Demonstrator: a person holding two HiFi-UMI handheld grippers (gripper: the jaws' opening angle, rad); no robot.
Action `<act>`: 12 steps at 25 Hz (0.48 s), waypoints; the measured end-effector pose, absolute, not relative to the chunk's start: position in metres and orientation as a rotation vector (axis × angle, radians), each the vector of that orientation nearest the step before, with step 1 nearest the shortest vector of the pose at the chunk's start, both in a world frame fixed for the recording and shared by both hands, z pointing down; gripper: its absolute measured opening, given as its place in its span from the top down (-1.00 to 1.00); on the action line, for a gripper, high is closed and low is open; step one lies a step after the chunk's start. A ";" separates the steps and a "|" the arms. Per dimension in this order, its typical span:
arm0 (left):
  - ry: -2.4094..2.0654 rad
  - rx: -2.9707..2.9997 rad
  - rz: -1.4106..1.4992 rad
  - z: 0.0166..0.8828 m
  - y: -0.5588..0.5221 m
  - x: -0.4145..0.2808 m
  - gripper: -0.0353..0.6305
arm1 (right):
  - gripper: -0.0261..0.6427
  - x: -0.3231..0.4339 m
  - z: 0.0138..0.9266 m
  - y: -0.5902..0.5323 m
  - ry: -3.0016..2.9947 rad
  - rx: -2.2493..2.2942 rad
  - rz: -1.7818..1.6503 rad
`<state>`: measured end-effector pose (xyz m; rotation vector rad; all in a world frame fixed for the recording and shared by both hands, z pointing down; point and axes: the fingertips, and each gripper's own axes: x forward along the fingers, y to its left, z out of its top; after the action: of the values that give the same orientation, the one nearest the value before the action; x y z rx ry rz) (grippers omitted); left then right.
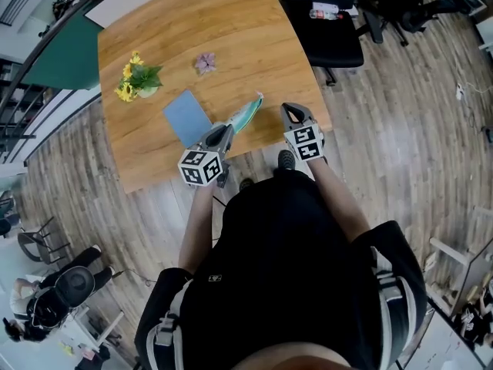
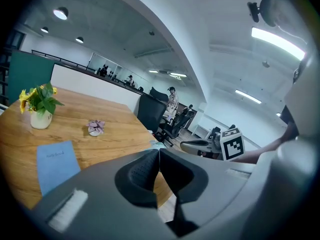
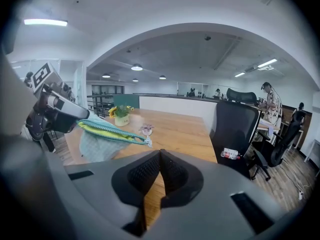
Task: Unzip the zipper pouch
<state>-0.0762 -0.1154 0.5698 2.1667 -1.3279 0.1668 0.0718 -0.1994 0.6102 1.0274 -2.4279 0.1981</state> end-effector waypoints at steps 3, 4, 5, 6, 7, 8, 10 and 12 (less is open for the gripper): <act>-1.340 2.157 0.169 0.572 -0.118 -0.078 0.87 | 0.92 0.076 0.612 -0.196 -2.432 1.016 0.202; -1.343 2.153 0.165 0.573 -0.119 -0.078 0.87 | 0.92 0.078 0.613 -0.194 -2.432 1.010 0.204; -1.346 2.150 0.161 0.574 -0.120 -0.079 0.87 | 0.92 0.078 0.613 -0.193 -2.433 1.002 0.206; -1.350 2.148 0.158 0.574 -0.122 -0.079 0.87 | 0.92 0.079 0.613 -0.192 -2.434 0.993 0.210; -1.353 2.147 0.157 0.575 -0.123 -0.080 0.87 | 0.92 0.080 0.613 -0.191 -2.434 0.985 0.215; -1.356 2.146 0.156 0.575 -0.125 -0.080 0.87 | 0.92 0.081 0.613 -0.190 -2.435 0.983 0.220; -1.359 2.144 0.158 0.575 -0.127 -0.080 0.87 | 0.92 0.083 0.615 -0.190 -2.442 0.987 0.224; -1.362 2.141 0.160 0.576 -0.129 -0.079 0.87 | 0.92 0.086 0.615 -0.190 -2.448 0.989 0.229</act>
<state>-0.0792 -0.1292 0.5764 2.1414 -1.3623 0.1603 0.0859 -0.1899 0.6152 0.9889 -2.4482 0.2294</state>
